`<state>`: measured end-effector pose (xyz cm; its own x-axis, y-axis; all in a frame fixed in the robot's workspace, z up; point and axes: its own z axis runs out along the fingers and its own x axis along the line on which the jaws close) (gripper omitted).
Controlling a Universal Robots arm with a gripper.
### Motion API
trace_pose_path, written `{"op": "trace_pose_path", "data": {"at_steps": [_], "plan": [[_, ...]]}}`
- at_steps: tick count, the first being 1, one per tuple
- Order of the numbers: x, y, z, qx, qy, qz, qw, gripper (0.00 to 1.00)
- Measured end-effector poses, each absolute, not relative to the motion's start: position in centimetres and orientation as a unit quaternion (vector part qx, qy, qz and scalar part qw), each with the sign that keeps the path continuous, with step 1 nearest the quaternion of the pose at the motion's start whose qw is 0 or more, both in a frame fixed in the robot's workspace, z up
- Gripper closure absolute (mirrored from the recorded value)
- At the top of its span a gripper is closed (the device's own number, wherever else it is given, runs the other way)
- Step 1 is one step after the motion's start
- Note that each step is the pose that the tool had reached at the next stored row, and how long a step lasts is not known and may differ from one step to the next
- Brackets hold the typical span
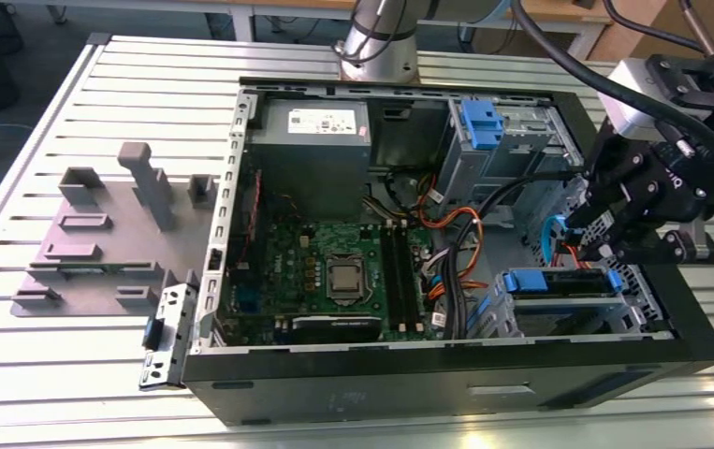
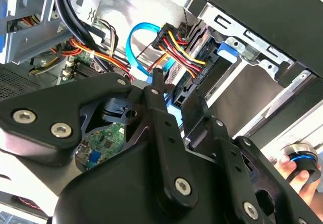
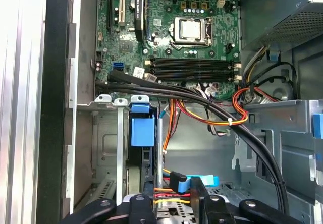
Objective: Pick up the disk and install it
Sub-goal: 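Insert the second disk wire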
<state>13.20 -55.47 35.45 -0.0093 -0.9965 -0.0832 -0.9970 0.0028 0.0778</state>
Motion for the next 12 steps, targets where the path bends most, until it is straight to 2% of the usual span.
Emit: {"op": "trace_pose_path", "data": {"at_steps": [2, 3, 4, 5, 6, 8, 12], "plan": [[13.20, -55.48, 35.45, -0.704, 0.708, 0.057, 0.002, 0.60], [13.20, -55.48, 35.45, -0.704, 0.708, 0.057, 0.002, 0.66], [13.20, -55.48, 35.45, -0.704, 0.708, 0.057, 0.002, 0.66], [13.20, -55.48, 35.45, -0.704, 0.708, 0.057, 0.002, 0.73], [13.20, -55.48, 35.45, -0.704, 0.708, 0.057, 0.002, 0.73], [13.20, -55.48, 35.45, -0.704, 0.708, 0.057, 0.002, 0.84], [13.20, -55.49, 35.45, -0.704, 0.708, 0.057, 0.002, 0.84]]}}
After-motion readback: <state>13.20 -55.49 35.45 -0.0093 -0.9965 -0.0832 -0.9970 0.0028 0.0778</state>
